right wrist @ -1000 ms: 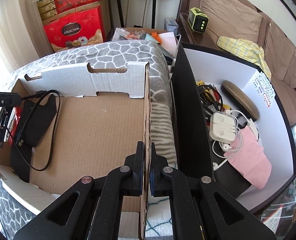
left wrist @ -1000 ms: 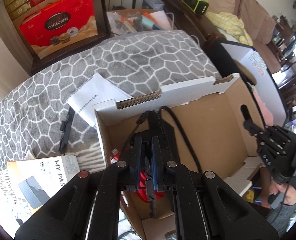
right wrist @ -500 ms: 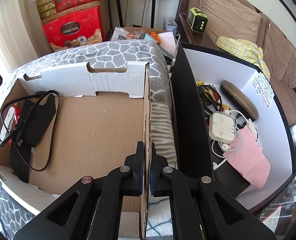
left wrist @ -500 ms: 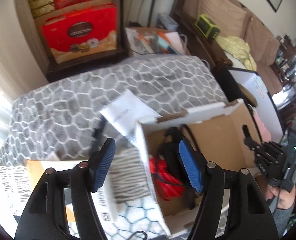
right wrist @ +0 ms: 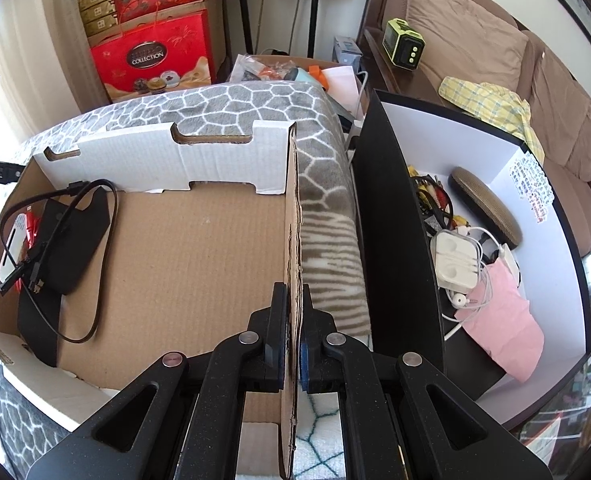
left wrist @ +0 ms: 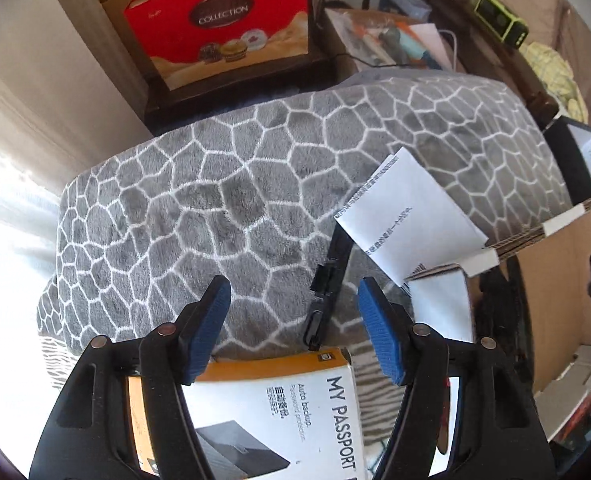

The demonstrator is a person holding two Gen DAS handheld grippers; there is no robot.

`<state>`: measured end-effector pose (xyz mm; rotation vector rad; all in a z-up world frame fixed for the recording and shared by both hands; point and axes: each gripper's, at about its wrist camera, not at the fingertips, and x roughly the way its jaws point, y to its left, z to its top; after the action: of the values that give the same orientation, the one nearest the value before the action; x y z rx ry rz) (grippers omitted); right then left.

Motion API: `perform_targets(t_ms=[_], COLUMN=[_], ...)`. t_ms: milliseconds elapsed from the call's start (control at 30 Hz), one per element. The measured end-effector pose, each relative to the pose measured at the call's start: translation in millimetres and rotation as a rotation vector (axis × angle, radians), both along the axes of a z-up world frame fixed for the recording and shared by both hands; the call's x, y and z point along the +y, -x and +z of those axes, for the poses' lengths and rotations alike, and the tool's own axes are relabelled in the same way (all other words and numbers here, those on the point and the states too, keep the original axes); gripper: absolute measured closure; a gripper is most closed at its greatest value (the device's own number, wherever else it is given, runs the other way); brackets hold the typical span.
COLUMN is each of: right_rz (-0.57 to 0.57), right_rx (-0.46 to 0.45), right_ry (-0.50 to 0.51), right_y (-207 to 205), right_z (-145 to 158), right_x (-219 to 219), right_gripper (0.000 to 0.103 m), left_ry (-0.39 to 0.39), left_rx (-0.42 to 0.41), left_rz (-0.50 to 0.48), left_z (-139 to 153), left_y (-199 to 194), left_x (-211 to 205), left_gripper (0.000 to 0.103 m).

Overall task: Organize objects
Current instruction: 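Grasp the black plastic clip on the blanket with the left gripper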

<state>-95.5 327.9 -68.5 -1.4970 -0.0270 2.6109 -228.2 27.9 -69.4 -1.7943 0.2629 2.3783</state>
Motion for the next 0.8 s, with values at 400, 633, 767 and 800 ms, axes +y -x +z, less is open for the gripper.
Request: perform_targets(t_ms=[400, 633, 767, 800], right_rz=[-0.001, -0.003, -0.004, -0.004], right_rx=[-0.008, -0.010, -0.017, -0.019], right_ry=[-0.002, 0.001, 0.013, 0.013], right_y=[0.0, -0.1, -0.2, -0.3], right_z=[-1.2, -1.2, -3.4, -4.2], right_x=[1.0, 1.6, 2.8, 2.5], right_gripper=[0.099, 0.099, 0.099, 0.099], left_ry=[0.075, 0.027, -0.043, -0.055], left_rx=[-0.046, -0.029, -0.025, -0.015], left_rz=[-0.058, -0.073, -0.022, -0.006], left_z=[-30.2, -23.9, -15.5, -11.2], left_y=[7.8, 4.1, 7.8, 7.8], left_x=[24.8, 26.1, 12.8, 8.5], left_gripper=[0.056, 0.084, 0.093, 0.093])
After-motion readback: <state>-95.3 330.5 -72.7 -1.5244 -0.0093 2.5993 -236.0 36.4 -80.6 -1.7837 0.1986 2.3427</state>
